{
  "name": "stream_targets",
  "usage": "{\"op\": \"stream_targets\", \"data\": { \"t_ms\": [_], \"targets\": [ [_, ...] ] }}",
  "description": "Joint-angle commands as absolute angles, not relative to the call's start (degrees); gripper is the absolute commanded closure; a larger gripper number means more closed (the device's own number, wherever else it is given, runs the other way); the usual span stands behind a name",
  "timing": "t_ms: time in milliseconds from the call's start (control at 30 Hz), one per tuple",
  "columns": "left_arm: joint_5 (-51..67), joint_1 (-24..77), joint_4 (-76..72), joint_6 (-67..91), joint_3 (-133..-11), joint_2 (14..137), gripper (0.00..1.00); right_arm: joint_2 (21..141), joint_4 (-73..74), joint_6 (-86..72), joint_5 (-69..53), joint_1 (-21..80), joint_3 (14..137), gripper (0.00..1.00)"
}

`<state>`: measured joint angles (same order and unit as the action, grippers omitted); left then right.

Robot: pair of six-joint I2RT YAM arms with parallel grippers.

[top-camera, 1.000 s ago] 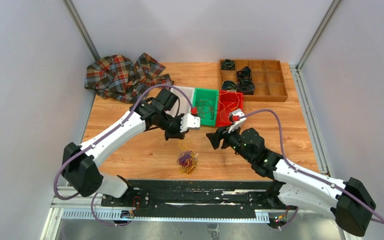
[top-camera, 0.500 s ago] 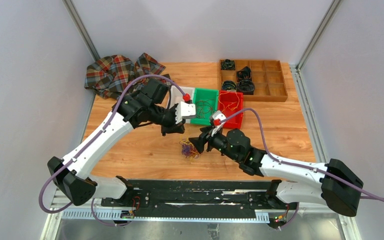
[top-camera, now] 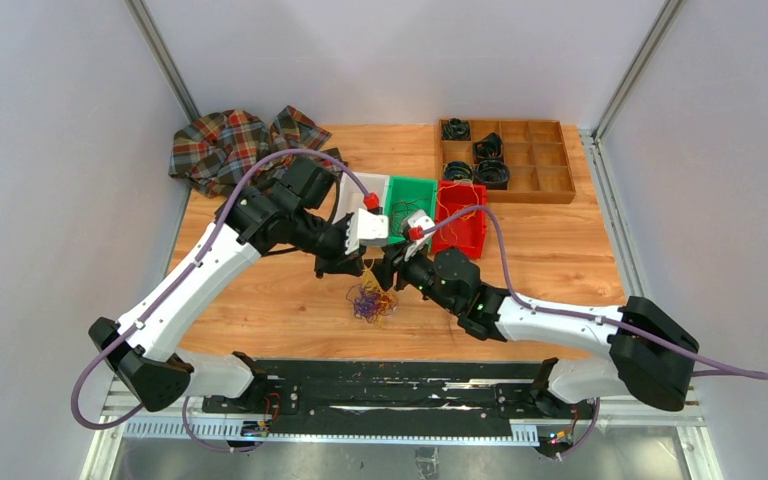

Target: Untangle the cables

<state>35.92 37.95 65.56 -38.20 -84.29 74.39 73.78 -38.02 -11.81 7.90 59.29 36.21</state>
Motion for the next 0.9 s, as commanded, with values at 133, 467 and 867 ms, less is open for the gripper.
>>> {"op": "stream_targets", "data": {
  "t_ms": [133,467,867],
  "targets": [
    [38.28,39.19,75.06,-42.82,-85.84,73.33,0.99,76.14,-43.50,-10.72,10.93,60.12,39.89,0.53],
    [40.76,39.64,75.08,-40.49,-92.75,75.63,0.99,79.38,-45.98,-11.00,10.19,60.25,39.38,0.49],
    [46.46,39.64,74.92,-34.06,-106.94,76.89,0.99,84.29,-48.06,-12.67,10.25,60.64,36.51,0.56]
  ]
}}
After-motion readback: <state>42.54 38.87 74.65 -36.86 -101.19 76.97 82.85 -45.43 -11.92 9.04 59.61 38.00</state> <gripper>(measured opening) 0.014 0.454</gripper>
